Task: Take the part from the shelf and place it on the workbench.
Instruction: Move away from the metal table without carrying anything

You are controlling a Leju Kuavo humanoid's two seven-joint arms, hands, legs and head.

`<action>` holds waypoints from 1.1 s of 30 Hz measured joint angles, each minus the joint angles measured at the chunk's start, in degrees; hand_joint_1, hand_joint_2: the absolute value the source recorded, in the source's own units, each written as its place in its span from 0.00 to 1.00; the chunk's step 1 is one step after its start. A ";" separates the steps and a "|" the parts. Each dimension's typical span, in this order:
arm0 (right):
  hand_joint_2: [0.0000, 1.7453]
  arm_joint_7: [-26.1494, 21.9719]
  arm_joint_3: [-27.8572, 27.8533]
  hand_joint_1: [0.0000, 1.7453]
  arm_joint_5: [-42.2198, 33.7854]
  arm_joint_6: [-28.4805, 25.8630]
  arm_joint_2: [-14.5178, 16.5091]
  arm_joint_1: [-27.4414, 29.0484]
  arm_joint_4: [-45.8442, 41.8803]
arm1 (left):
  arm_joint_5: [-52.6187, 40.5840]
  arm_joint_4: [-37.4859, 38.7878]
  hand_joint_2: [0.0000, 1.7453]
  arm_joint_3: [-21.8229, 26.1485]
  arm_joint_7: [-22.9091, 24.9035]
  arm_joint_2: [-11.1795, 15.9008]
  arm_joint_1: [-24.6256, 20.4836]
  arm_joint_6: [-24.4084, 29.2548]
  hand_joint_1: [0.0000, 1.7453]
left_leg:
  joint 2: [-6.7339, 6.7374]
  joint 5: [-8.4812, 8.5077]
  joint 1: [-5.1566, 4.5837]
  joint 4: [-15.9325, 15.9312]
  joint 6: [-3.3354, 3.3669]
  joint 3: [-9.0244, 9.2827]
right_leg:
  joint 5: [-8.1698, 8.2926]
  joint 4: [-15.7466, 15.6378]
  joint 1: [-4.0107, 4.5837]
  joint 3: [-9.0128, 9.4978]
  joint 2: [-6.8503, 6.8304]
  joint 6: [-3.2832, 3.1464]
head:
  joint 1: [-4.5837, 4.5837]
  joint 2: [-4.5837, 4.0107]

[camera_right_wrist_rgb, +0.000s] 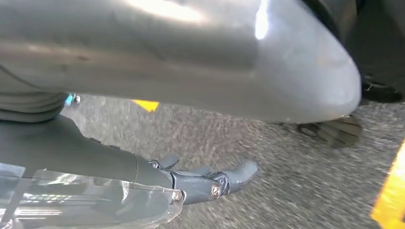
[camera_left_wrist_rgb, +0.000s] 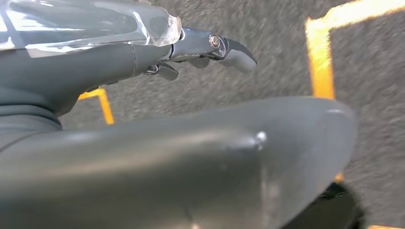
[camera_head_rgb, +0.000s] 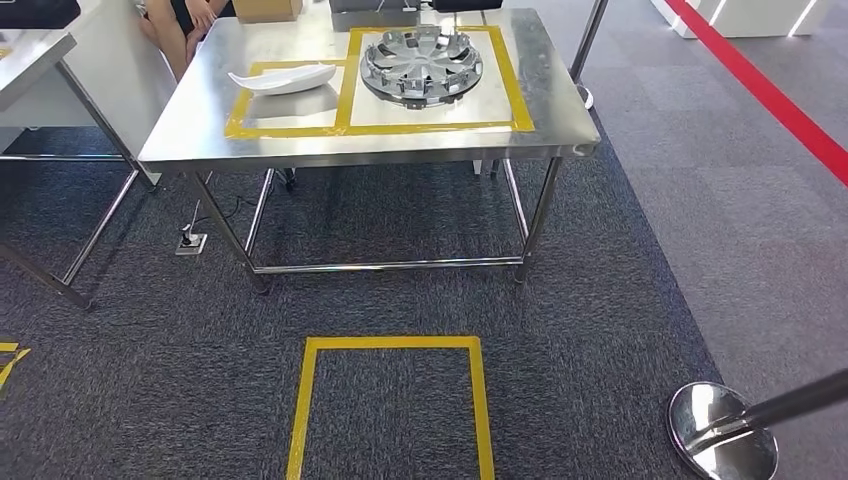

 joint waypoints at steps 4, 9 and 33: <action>0.75 2.09 -0.73 0.00 -1.24 0.55 0.45 -0.04 0.01 | 0.25 0.02 1.00 0.88 0.65 -0.34 -0.27 0.23 0.00 | -0.18 -7.89 0.20 12.70 -0.77 -3.12 | 2.13 0.13 -0.01 -2.64 -0.16 -0.32 | -0.26 0.02; 1.00 4.30 -1.79 0.00 -2.45 0.68 0.90 -0.09 0.01 | 1.54 -0.07 1.00 2.54 0.97 -0.53 -0.97 -0.97 0.00 | -0.20 -2.94 0.15 -0.34 -0.20 7.79 | 3.74 0.92 0.12 -4.98 -0.25 0.55 | -0.29 0.01; 1.00 5.44 -1.47 0.00 -8.63 1.03 0.49 0.35 -0.16 | 5.81 -0.13 1.00 7.37 3.15 -1.72 -0.99 -6.56 0.00 | 0.00 -2.74 -0.64 -4.44 1.62 8.58 | 5.37 1.24 -0.08 -6.48 -0.28 1.78 | -0.23 0.01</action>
